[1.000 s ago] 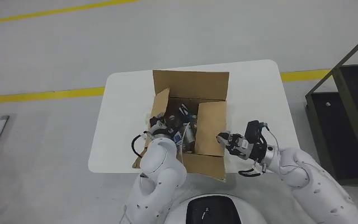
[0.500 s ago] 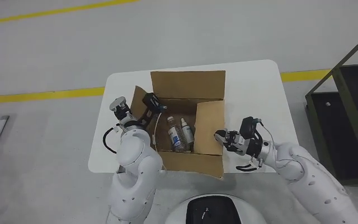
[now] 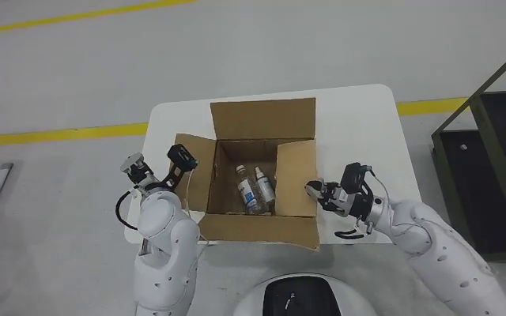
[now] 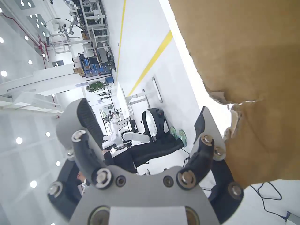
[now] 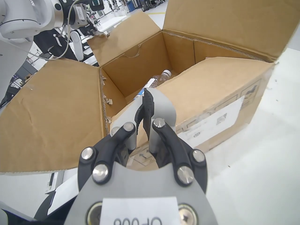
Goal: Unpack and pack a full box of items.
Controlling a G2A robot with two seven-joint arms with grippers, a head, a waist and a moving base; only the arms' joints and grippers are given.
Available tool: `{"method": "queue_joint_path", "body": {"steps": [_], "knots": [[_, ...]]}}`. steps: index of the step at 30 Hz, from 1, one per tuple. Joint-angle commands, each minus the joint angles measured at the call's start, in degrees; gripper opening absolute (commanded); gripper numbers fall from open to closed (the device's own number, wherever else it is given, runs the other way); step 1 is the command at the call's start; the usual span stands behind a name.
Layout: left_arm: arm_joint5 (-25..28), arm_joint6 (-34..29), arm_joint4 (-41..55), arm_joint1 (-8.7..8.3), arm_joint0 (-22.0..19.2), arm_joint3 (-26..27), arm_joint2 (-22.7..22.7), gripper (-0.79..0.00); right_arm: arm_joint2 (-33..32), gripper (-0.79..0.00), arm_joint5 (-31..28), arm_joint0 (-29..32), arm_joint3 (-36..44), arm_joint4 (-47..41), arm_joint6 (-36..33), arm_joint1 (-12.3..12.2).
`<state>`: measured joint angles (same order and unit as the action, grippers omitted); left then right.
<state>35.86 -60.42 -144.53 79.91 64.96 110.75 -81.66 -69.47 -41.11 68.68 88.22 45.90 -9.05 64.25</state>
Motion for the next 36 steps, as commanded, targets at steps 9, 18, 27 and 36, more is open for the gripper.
{"method": "queue_joint_path", "body": {"steps": [9, 18, 27, 36], "knots": [[0.43, 1.53, 6.57, 0.9, -1.17, 7.81, 1.9, 0.0, -5.3, -0.785, 3.61, 2.15, 4.23, 0.67, 5.3, -0.46], [-2.22, 1.24, 23.43, 3.12, -8.58, 12.61, 9.29, 0.0, -13.04, -0.785, 4.57, 7.32, 7.43, 0.66, 4.45, -1.63], [-5.02, -1.5, 36.32, 4.98, -8.89, 7.51, 21.79, 0.0, -16.19, -0.785, 5.43, 12.57, 9.89, -0.08, 3.92, -2.07], [-4.31, -1.38, 28.23, 4.44, -5.81, 4.54, 22.91, 0.0, -13.54, -0.785, 5.6, 11.63, 11.05, -0.17, 4.56, -1.7]]}}
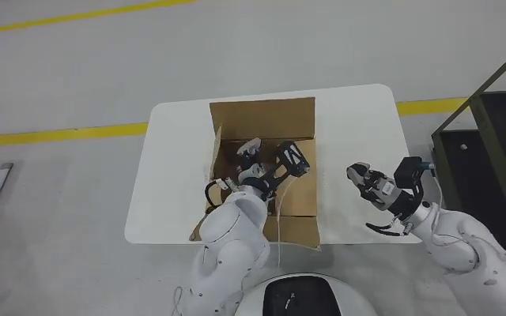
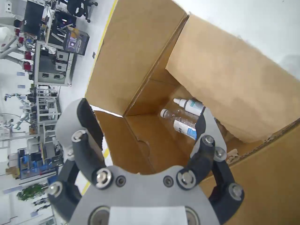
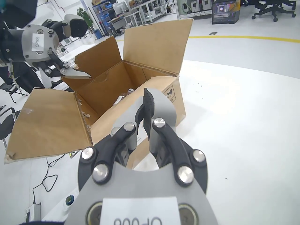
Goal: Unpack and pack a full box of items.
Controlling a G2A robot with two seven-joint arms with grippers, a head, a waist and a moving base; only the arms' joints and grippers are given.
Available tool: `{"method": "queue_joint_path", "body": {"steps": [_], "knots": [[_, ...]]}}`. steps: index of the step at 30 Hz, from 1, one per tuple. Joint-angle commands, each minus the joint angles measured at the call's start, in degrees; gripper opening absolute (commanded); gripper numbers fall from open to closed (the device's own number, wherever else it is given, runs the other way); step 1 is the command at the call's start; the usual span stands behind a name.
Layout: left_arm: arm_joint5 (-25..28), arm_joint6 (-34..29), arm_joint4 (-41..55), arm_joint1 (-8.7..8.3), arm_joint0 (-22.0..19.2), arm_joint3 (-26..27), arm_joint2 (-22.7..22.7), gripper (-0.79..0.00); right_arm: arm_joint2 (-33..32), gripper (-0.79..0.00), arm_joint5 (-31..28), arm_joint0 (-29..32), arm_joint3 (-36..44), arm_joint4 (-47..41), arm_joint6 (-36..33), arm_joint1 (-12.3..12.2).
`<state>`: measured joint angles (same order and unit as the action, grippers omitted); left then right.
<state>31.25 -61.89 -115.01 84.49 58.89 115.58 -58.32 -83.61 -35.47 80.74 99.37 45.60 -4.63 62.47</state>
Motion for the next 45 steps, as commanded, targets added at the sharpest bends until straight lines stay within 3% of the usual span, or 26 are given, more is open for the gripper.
{"method": "queue_joint_path", "body": {"steps": [1, 7, 13, 22, 33, 45], "knots": [[0.7, 0.3, -2.49, -0.28, 0.53, -0.7, -0.8, 0.0, 1.24, -0.785, -0.15, -0.93, -0.33, 0.38, 0.18, 0.16], [2.46, 1.3, -9.26, -1.23, 2.69, -3.61, -4.18, 0.0, 5.22, -0.785, -0.22, -4.32, -2.23, 1.18, 1.29, 0.8], [2.71, 2.93, -14.75, -2.11, 3.98, -2.73, -9.27, 0.0, 9.53, -0.785, -0.37, -7.98, -4.56, 1.87, 2.01, 1.58], [3.44, 3.96, -19.27, -2.71, 4.37, -2.31, -14.15, 0.0, 16.37, -0.785, -3.73, -12.97, -9.51, 1.47, -2.6, 2.62], [2.29, 6.34, -24.86, -3.42, 6.52, -4.68, -19.14, 0.0, 18.01, -0.785, -4.94, -15.41, -12.38, 1.41, -6.31, 2.85], [0.78, 6.82, -25.15, -3.3, 10.02, -5.32, -20.23, 0.0, 17.62, -0.785, -4.59, -15.47, -12.17, 1.41, -5.72, 2.87]]}}
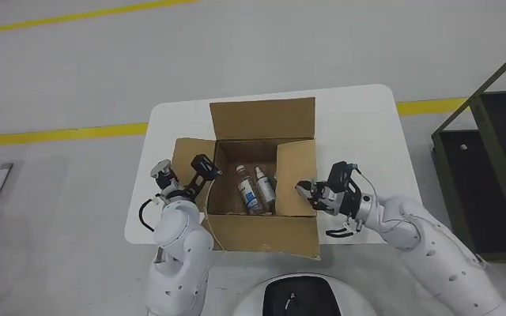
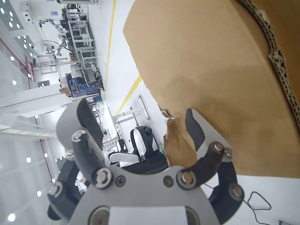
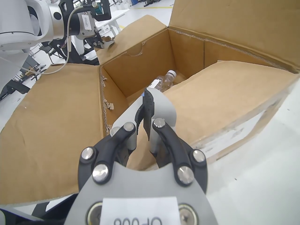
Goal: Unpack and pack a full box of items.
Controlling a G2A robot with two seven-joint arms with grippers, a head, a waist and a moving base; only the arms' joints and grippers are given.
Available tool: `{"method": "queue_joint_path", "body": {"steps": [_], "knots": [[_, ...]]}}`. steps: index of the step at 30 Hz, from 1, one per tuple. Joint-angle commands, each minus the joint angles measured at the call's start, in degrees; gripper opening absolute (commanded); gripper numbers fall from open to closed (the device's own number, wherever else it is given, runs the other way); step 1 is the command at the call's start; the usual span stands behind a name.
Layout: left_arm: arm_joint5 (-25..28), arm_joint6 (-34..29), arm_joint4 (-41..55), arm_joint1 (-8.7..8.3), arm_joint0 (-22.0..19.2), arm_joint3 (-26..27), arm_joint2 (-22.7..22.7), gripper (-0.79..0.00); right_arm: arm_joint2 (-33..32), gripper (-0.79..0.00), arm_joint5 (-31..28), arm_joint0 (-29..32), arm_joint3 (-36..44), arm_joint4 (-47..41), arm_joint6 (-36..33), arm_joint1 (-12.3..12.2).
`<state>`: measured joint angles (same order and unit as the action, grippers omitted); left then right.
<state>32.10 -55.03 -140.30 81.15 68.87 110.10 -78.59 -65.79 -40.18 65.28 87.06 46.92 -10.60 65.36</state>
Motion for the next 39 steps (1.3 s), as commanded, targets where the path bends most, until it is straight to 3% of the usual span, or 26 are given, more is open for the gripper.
{"method": "queue_joint_path", "body": {"steps": [1, 5, 14, 25, 32, 39], "knots": [[-0.43, -0.03, 0.94, 0.14, 0.02, 0.59, 0.07, 0.0, -0.58, -0.785, 0.41, 0.01, 0.45, 0.26, 0.79, -0.04], [-2.71, -0.15, 8.0, 0.87, -1.32, 3.88, 0.45, 0.0, -3.42, -0.785, 2.18, 0.62, 2.38, 1.3, 3.56, -0.35], [-3.79, -1.25, 16.23, 2.48, -7.16, 8.37, 8.2, 0.0, -12.74, -0.785, 4.17, 6.21, 6.89, 1.38, 5.04, -1.79], [-15.35, -7.32, 51.36, 5.74, -9.77, 2.78, 14.42, 0.0, -21.81, -0.785, 5.41, 15.69, 10.34, 1.33, 2.84, -3.19], [-24.91, -12.29, 70.62, 6.61, -8.52, -3.29, 12.14, 0.0, -21.08, -0.785, 5.32, 19.13, 10.7, 3.02, 3.52, -3.2], [-25.13, -12.55, 72.06, 6.6, -8.37, -3.63, 11.81, 0.0, -18.52, -0.785, 4.61, 19.11, 10.67, 5.37, 4.55, -3.0]]}}
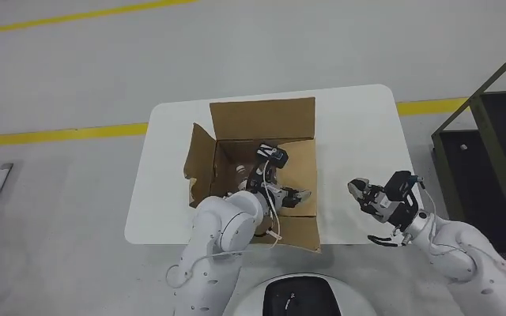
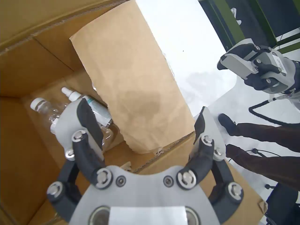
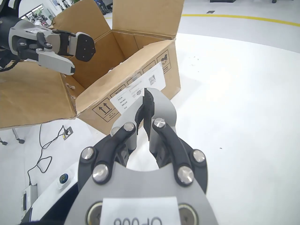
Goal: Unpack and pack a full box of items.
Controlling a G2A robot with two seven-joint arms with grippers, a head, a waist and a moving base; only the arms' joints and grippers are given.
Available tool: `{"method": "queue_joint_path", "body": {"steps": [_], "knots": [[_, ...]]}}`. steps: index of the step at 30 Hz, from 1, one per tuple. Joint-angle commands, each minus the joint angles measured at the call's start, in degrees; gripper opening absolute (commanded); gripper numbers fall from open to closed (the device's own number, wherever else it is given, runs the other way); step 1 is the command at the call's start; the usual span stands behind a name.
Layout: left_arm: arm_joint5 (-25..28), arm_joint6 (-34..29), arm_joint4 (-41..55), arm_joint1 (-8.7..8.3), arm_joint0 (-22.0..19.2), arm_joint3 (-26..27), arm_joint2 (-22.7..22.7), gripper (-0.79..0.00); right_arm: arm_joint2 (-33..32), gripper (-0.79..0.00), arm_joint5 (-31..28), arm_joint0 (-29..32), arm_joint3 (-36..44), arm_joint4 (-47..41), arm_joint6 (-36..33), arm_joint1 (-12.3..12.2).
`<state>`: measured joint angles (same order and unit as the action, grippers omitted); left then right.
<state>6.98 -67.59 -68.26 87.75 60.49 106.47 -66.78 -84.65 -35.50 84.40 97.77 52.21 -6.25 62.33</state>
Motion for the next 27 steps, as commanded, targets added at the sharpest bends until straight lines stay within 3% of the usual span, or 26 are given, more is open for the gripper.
{"method": "queue_joint_path", "body": {"steps": [1, 5, 12, 20, 27], "knots": [[-0.01, 0.0, 0.03, 0.0, 0.0, 0.0, 0.0, 0.0, 0.7, -0.785, -0.19, -0.04, -0.07, 0.21, 0.35, 0.07], [-0.96, 1.59, -0.74, -0.19, 1.52, -1.07, -0.41, 0.0, 2.29, -0.785, -0.43, -0.6, -1.14, 0.98, 1.02, 0.25], [-10.63, 8.98, 7.64, 0.03, 4.09, -3.36, -3.93, 0.0, 5.02, -0.785, -0.95, -1.94, -3.33, 2.13, 2.25, 0.58], [-14.2, 11.5, 17.13, 0.02, 4.76, -9.03, -6.19, 0.0, 7.02, -0.785, -0.84, -2.38, -4.49, 2.1, 3.02, 0.88], [-16.24, 13.47, 23.6, 0.02, 5.38, -10.65, -6.36, 0.0, 8.3, -0.785, -1.1, -2.85, -5.34, 1.08, 2.94, 1.08]]}}
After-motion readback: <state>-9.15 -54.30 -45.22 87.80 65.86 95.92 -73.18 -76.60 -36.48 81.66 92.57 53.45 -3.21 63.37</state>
